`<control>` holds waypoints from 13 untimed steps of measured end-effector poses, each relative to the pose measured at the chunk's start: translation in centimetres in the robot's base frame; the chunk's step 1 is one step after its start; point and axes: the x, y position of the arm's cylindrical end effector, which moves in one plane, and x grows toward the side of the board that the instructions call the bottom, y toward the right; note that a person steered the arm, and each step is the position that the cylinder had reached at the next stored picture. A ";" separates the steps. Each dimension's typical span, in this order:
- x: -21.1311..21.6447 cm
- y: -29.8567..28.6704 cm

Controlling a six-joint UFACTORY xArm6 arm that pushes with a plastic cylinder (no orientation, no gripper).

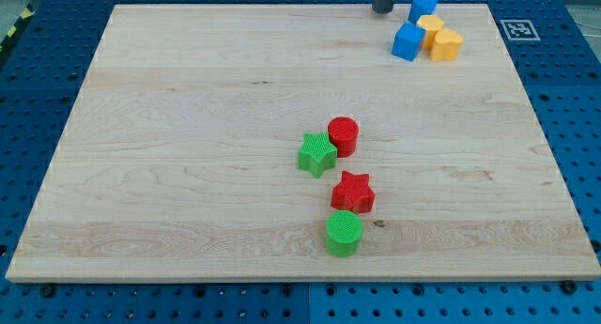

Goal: Move blue cube to the top left of the yellow heart

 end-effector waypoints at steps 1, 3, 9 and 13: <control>0.0 0.0; 0.5 0.0; 7.7 0.1; 11.5 0.1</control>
